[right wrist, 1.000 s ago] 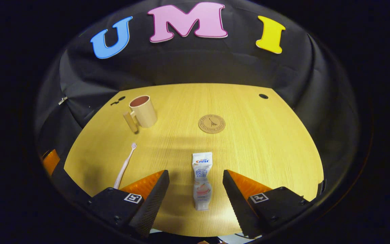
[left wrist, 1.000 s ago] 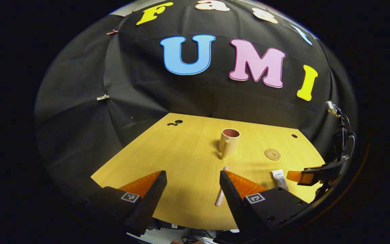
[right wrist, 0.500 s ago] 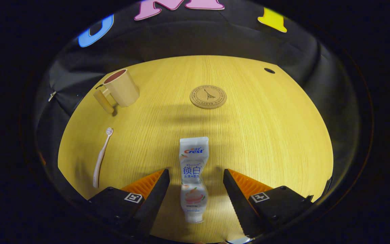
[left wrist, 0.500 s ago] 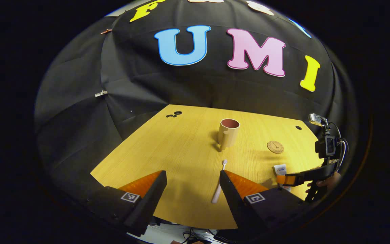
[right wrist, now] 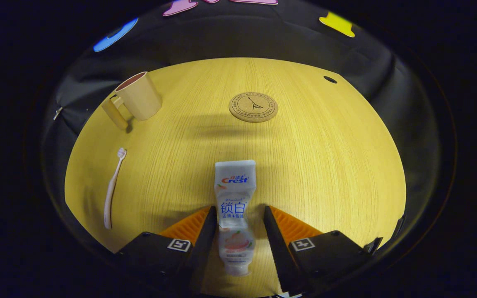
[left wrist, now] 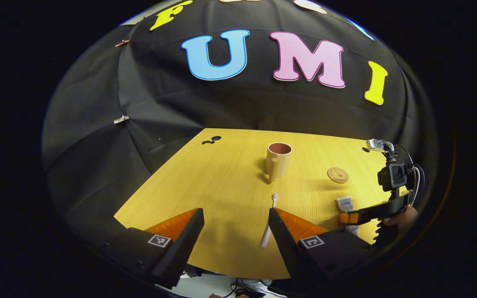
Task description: Put the toothbrush and toothpaste on the desktop into the cup, then pick up the cup and place it on the coaster on the desktop.
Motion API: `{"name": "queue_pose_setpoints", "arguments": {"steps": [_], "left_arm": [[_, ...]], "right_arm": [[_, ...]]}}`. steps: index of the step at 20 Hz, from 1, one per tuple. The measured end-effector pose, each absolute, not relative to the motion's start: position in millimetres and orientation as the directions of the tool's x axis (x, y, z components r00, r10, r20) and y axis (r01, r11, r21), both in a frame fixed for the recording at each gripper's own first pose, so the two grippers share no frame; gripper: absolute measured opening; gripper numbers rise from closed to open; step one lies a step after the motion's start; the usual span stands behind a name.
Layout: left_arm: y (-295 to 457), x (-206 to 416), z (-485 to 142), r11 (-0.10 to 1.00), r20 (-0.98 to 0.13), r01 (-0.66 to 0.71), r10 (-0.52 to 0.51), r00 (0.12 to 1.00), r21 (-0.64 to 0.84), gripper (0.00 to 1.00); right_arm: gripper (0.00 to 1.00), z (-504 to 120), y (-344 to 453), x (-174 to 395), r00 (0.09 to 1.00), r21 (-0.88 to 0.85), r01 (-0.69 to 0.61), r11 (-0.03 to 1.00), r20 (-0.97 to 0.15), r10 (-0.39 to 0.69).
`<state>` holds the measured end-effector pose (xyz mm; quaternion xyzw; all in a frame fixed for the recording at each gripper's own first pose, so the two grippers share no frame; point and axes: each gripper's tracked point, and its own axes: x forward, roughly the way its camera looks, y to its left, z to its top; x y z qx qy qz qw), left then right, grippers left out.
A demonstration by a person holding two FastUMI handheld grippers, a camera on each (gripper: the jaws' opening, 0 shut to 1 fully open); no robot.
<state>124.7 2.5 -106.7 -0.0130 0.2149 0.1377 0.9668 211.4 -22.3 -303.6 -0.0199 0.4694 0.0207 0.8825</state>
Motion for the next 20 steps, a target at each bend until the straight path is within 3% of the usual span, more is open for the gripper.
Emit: {"name": "queue_pose_setpoints", "arguments": {"steps": [3, 6, 10, 11, 15, 16, 20], "left_arm": [[-1.8, 124.2, -104.5, 0.966, -0.411, -0.256, 0.252, 0.876, 0.045, 0.97], [-3.1, 124.1, -103.9, 0.968, -0.405, -0.244, 0.244, 0.881, 0.053, 0.98], [-3.9, 121.5, -108.8, 0.970, -0.409, -0.239, 0.238, 0.881, 0.052, 0.96], [-4.1, 120.9, -110.3, 0.970, -0.408, -0.237, 0.241, 0.881, 0.059, 0.96], [0.2, 127.4, -125.0, 0.972, -0.433, -0.232, 0.227, 0.872, 0.044, 0.96], [0.3, 129.8, -130.7, 0.973, -0.443, -0.228, 0.215, 0.870, 0.023, 0.96], [-2.9, 149.3, -152.8, 0.976, -0.506, -0.207, 0.144, 0.851, -0.070, 0.96]], "right_arm": [[0.45, -302.6, -21.6, 210.4, 0.544, -0.020, -0.039, 0.999, -0.839, 0.004], [0.45, -304.2, -18.9, 211.3, 0.525, -0.017, -0.080, 0.997, -0.851, 0.028], [0.35, -303.0, -22.0, 212.5, 0.546, 0.025, -0.071, 0.997, -0.836, 0.060], [0.24, -301.1, -21.6, 208.2, 0.539, 0.039, -0.078, 0.996, -0.839, 0.075], [0.35, -287.3, -30.6, 205.0, 0.563, 0.040, -0.109, 0.993, -0.821, 0.095], [0.29, -279.5, -32.1, 206.2, 0.576, 0.047, -0.115, 0.992, -0.811, 0.106], [0.29, -250.6, -36.9, 210.9, 0.619, 0.066, -0.154, 0.986, -0.772, 0.148]]}}
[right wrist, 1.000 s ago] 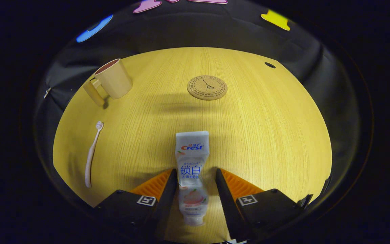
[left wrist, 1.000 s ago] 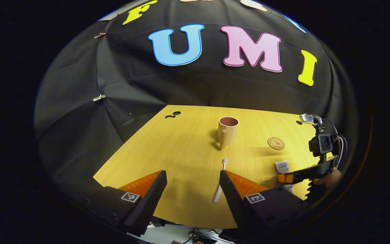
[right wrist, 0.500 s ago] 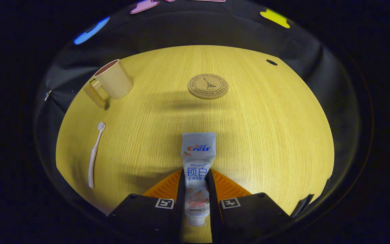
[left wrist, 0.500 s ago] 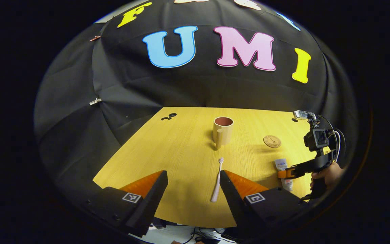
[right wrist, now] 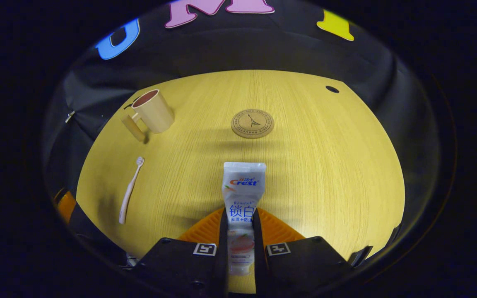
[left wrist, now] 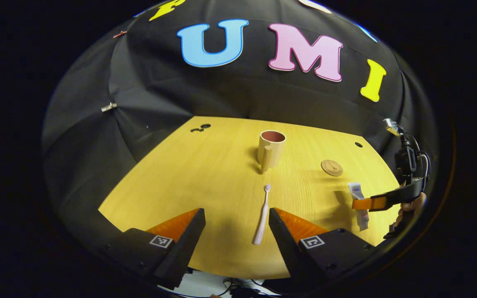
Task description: Put the toothbrush and toothpaste on the desktop into the cup, then pick up the cup and place it on the coaster on the desktop.
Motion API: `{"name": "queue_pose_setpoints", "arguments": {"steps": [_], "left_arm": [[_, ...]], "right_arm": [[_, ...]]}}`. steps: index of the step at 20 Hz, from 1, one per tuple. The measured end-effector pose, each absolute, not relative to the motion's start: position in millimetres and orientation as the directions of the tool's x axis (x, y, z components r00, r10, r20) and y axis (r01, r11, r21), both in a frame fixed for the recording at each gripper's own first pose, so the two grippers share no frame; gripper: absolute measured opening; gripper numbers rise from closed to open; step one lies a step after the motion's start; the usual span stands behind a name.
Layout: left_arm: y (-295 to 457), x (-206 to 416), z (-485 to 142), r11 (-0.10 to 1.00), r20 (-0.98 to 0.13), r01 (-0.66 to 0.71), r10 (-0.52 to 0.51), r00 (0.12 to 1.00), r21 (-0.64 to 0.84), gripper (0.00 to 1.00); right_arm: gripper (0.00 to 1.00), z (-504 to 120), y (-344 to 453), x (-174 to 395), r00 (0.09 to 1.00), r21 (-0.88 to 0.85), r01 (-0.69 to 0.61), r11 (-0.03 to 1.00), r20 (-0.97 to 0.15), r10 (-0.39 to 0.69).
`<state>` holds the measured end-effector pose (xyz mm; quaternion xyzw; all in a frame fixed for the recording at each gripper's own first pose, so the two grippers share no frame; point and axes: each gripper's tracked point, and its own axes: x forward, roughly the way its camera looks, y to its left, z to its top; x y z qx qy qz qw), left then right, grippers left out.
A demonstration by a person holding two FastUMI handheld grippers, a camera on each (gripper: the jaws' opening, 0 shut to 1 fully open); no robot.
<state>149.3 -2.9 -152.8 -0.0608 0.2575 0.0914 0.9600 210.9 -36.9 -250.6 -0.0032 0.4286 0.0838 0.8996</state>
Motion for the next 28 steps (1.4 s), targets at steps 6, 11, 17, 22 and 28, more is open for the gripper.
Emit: {"name": "queue_pose_setpoints", "arguments": {"steps": [6, 11, 17, 22, 28], "left_arm": [[-22.6, 187.3, -192.5, 0.989, -0.604, -0.126, 0.056, 0.795, -0.074, 1.00], [-38.9, 208.4, -228.7, 0.998, -0.695, -0.059, 0.022, 0.719, -0.029, 0.97], [-41.3, 222.2, -256.0, 0.994, -0.768, -0.084, 0.001, 0.640, -0.068, 0.93], [-37.1, 222.4, -267.6, 0.996, -0.809, -0.081, 0.020, 0.587, -0.033, 0.72], [-47.3, 223.8, -270.2, 1.000, -0.840, -0.030, 0.020, 0.542, 0.005, 0.41]], "right_arm": [[0.29, -225.5, -50.4, 202.3, 0.653, 0.080, -0.186, 0.979, -0.735, 0.185], [0.29, -217.3, -61.8, 195.4, 0.660, 0.098, -0.188, 0.977, -0.724, 0.199], [0.29, -217.4, -65.3, 192.2, 0.656, 0.119, -0.194, 0.974, -0.722, 0.219], [0.29, -215.0, -62.6, 196.1, 0.660, 0.147, -0.196, 0.970, -0.712, 0.241], [0.29, -210.7, -51.0, 214.1, 0.671, 0.156, -0.236, 0.959, -0.688, 0.277]]}}
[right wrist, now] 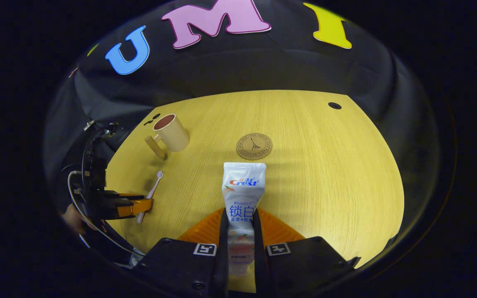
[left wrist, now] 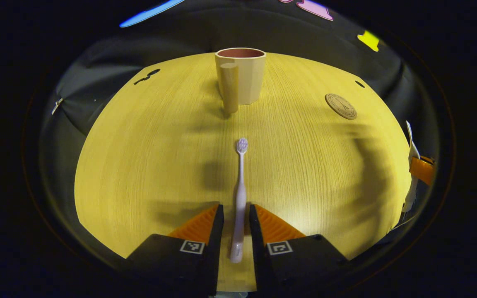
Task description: Put the toothbrush and toothpaste on the desktop into the cup, then pick up the cup and place it on the coaster on the desktop.
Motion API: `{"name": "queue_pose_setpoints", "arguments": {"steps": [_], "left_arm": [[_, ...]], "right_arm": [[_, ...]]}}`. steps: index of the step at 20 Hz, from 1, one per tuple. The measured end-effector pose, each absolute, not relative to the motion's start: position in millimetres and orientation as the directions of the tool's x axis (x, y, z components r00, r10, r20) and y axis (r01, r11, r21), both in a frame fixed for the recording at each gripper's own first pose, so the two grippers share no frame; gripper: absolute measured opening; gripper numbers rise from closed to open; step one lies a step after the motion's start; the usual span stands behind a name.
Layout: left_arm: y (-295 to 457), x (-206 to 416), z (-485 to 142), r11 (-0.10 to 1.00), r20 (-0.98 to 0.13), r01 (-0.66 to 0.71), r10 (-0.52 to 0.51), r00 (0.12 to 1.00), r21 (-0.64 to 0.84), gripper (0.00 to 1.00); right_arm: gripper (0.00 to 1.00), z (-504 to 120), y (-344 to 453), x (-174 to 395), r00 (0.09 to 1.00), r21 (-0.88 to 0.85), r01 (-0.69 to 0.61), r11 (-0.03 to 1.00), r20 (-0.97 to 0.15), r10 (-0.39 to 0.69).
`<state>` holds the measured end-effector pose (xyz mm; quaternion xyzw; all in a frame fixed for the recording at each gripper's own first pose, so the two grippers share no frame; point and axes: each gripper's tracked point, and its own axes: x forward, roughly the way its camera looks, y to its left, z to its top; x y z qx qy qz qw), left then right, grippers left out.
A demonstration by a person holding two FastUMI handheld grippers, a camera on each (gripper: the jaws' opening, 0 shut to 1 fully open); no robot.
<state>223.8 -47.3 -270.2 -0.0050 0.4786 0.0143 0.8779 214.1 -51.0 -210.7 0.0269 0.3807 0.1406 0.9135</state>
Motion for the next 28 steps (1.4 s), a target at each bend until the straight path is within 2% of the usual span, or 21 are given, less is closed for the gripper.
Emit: {"name": "queue_pose_setpoints", "arguments": {"steps": [1, 2, 5, 7, 11, 18, 28], "left_arm": [[-49.4, 225.3, -270.6, 0.999, -0.844, -0.032, 0.022, 0.536, 0.006, 0.34], [-49.8, 224.8, -270.7, 0.999, -0.847, -0.035, 0.026, 0.531, 0.009, 0.22], [-51.2, 225.5, -269.9, 0.999, -0.851, -0.032, 0.038, 0.523, 0.026, 0.11], [-51.3, 226.0, -270.3, 0.999, -0.848, -0.038, 0.032, 0.528, 0.014, 0.07], [-52.5, 224.6, -267.0, 0.997, -0.825, -0.064, 0.008, 0.564, -0.034, 0.07], [-47.6, 216.4, -214.6, 0.990, -0.720, -0.104, 0.006, 0.694, -0.092, 0.06], [-38.0, 195.0, -152.2, 0.960, -0.567, -0.149, -0.013, 0.824, -0.239, 0.06]], "right_arm": [[0.29, -209.8, -48.1, 216.6, 0.667, 0.159, -0.245, 0.956, -0.688, 0.286], [0.29, -210.0, -44.8, 219.1, 0.663, 0.164, -0.255, 0.953, -0.688, 0.295], [0.29, -203.7, -33.1, 229.2, 0.659, 0.173, -0.290, 0.941, -0.677, 0.327], [0.29, -194.9, -23.0, 238.9, 0.661, 0.174, -0.320, 0.931, -0.663, 0.351], [0.29, -172.8, 2.2, 264.7, 0.674, 0.178, -0.378, 0.909, -0.620, 0.402], [0.29, -123.6, 57.4, 316.5, 0.717, 0.184, -0.451, 0.873, -0.507, 0.477], [0.28, -51.1, 149.2, 385.6, 0.789, 0.144, -0.536, 0.832, -0.265, 0.554]]}}
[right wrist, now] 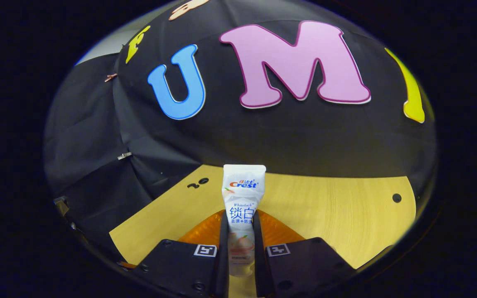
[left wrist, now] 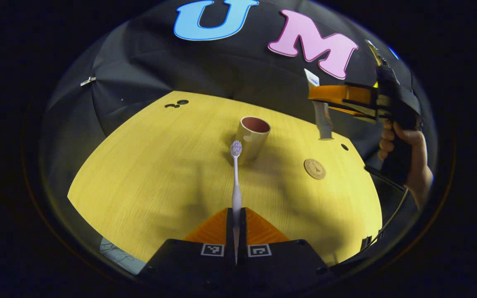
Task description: Put the toothbrush and toothpaste on the desktop into the cup, then pick up the cup and place it on the coaster on the desktop.
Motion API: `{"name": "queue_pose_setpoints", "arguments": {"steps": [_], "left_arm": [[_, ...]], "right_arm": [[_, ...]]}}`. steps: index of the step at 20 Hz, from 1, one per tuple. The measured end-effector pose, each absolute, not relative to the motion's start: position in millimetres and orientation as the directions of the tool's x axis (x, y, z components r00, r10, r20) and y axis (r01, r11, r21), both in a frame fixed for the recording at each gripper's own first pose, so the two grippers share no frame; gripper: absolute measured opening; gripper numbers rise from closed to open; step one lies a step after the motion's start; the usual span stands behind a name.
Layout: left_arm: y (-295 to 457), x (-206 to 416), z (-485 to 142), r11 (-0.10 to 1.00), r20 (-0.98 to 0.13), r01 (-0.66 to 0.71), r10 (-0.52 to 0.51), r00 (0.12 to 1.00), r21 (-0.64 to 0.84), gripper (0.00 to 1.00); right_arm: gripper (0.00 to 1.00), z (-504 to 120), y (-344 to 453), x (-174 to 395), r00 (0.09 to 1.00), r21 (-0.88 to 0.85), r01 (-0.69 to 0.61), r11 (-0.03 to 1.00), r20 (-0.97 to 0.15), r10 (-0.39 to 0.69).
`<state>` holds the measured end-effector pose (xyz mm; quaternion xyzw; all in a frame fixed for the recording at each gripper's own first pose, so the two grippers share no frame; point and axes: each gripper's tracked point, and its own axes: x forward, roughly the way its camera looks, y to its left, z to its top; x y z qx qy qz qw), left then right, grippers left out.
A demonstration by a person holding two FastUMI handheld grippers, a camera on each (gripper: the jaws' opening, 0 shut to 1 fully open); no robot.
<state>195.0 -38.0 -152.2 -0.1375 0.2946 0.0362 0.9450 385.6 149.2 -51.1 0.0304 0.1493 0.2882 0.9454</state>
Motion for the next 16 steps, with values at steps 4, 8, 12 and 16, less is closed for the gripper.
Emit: {"name": "queue_pose_setpoints", "arguments": {"steps": [4, 8, 12, 16], "left_arm": [[-26.1, 185.3, -133.2, 0.953, -0.516, -0.154, -0.002, 0.857, -0.260, 0.06], [-9.4, 185.5, -123.5, 0.949, -0.465, -0.170, 0.028, 0.885, -0.265, 0.06], [2.3, 191.7, -118.3, 0.956, -0.431, -0.157, 0.036, 0.901, -0.247, 0.06], [-0.1, 207.1, -111.2, 0.957, -0.395, -0.142, 0.032, 0.918, -0.252, 0.06]], "right_arm": [[0.29, -45.4, 185.2, 410.8, 0.811, 0.129, -0.540, 0.832, -0.184, 0.555], [0.28, -50.2, 218.1, 431.2, 0.817, 0.128, -0.552, 0.824, -0.116, 0.565], [0.29, -76.9, 235.4, 448.7, 0.818, 0.122, -0.554, 0.823, -0.102, 0.566], [0.29, -112.7, 241.1, 456.6, 0.809, 0.124, -0.563, 0.817, -0.118, 0.575]]}}
